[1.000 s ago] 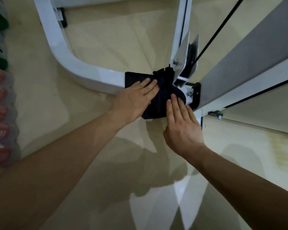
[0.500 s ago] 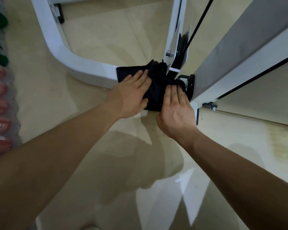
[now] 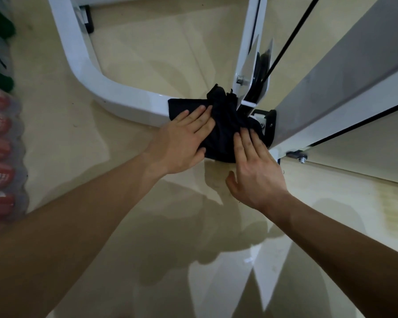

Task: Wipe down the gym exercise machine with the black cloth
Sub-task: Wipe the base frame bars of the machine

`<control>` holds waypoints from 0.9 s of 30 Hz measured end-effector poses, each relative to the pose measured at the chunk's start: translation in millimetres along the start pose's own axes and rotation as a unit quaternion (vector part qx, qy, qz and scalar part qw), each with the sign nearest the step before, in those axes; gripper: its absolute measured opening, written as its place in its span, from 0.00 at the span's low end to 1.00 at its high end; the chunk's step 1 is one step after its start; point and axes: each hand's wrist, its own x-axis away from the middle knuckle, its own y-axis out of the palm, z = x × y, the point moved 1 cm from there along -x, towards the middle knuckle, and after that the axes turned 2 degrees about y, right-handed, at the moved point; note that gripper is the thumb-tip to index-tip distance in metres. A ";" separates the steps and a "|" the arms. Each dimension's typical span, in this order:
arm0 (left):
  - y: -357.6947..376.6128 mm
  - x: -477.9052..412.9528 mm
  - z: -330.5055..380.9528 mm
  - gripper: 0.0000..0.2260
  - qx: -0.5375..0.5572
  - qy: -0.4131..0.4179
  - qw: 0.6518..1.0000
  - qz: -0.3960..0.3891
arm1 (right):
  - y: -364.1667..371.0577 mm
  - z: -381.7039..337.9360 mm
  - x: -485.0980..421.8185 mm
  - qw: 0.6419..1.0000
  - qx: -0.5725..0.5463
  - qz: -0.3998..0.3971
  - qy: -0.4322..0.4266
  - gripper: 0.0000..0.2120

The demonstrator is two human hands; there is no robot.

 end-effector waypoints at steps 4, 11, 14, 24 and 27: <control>7.8 4.7 -20.1 0.28 0.030 -0.025 0.998 0.058 | -3.7 -8.4 -20.4 0.999 -0.037 -0.003 0.000 0.42; 10.7 -4.9 -10.5 0.23 -0.012 0.012 0.997 0.075 | 3.9 -4.1 16.5 0.999 0.010 0.000 0.033 0.38; 8.4 -12.5 -19.5 0.20 0.029 0.000 0.992 0.122 | 5.2 -8.0 1.8 1.000 -0.007 0.025 0.017 0.38; -34.6 19.6 -20.2 0.13 0.105 -0.168 0.972 0.128 | -10.8 -24.5 0.6 0.990 -0.129 0.060 0.003 0.27; -44.2 50.2 10.0 0.09 0.165 -0.253 0.949 0.091 | -21.6 -44.0 16.8 0.982 -0.187 0.012 0.029 0.26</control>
